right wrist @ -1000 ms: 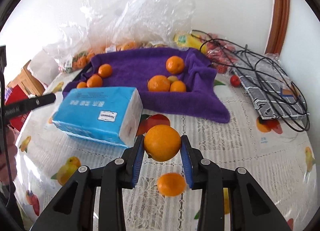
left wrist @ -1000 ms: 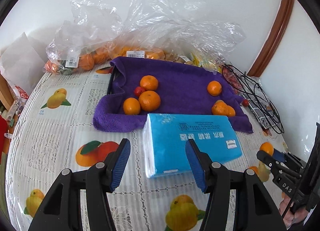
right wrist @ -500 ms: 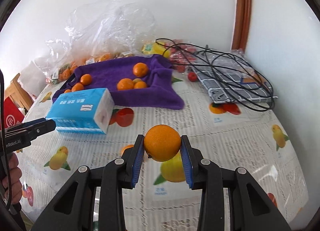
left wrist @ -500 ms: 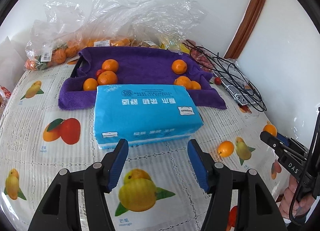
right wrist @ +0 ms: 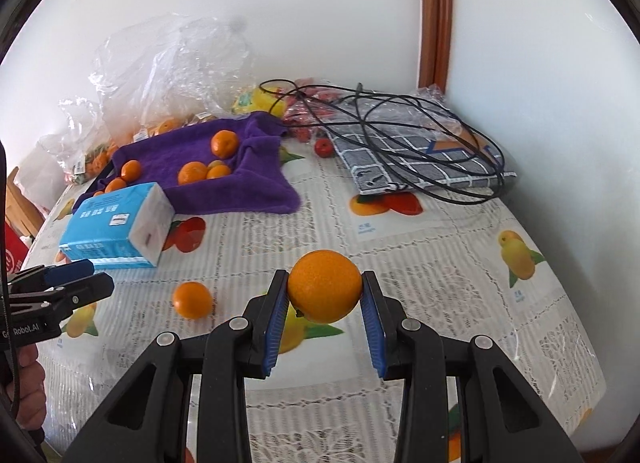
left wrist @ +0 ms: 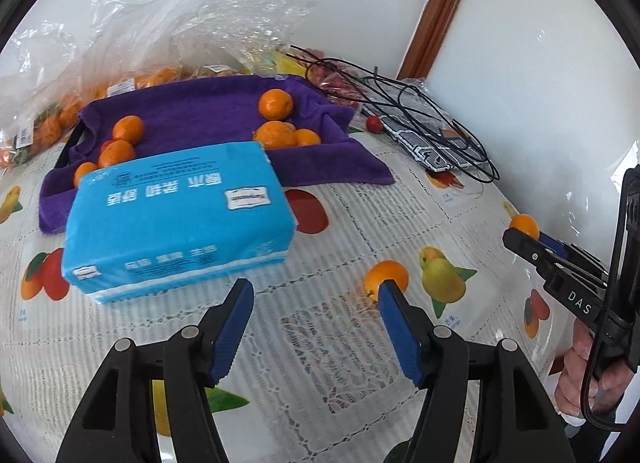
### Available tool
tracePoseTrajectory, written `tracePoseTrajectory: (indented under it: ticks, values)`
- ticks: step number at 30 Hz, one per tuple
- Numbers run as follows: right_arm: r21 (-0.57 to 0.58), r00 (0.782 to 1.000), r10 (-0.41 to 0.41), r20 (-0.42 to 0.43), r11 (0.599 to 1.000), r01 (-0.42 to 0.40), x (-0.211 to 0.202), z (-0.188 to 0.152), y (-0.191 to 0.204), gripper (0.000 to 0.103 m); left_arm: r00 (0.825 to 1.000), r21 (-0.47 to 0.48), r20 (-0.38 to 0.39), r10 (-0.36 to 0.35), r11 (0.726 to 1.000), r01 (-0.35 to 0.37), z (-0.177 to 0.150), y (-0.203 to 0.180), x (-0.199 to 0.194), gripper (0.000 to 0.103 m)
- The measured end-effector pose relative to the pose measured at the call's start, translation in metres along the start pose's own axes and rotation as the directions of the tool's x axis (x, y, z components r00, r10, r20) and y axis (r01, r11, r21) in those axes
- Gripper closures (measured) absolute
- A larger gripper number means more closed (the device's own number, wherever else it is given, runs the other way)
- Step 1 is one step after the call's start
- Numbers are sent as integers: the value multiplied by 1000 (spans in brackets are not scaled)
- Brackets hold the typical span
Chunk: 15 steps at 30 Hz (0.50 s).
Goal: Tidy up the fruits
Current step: 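Grasp another orange from the table with the right gripper and lift it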
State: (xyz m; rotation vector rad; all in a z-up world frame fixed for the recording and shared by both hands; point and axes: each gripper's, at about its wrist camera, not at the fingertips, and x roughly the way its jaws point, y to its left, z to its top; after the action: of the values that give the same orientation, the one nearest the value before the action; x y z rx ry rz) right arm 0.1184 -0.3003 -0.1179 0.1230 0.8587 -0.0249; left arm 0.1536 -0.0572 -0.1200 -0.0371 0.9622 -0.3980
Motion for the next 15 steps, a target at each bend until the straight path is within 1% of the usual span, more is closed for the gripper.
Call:
tracePoseTrajectory:
  ticks: [7,13,14,15]
  values:
    - [28,999,-38,-7,999,38,-1,-9,-27,67,998,57,-46,-50,997,52,1,-32,30,42]
    - [50,998,-41,-38,998,42,6,-17,-40,67,996,97,-82,-46,994,54,-2,-51,52,42]
    - [51,998,-39,-44,998,41,8,-18,-41,67,996,102,-83,-35,994,43,-2,-52,55,44]
    - [51,998,-37,-48,998,40,9,-19,-41,67,996,105,-87,-20,994,29,-3,-54,58,49]
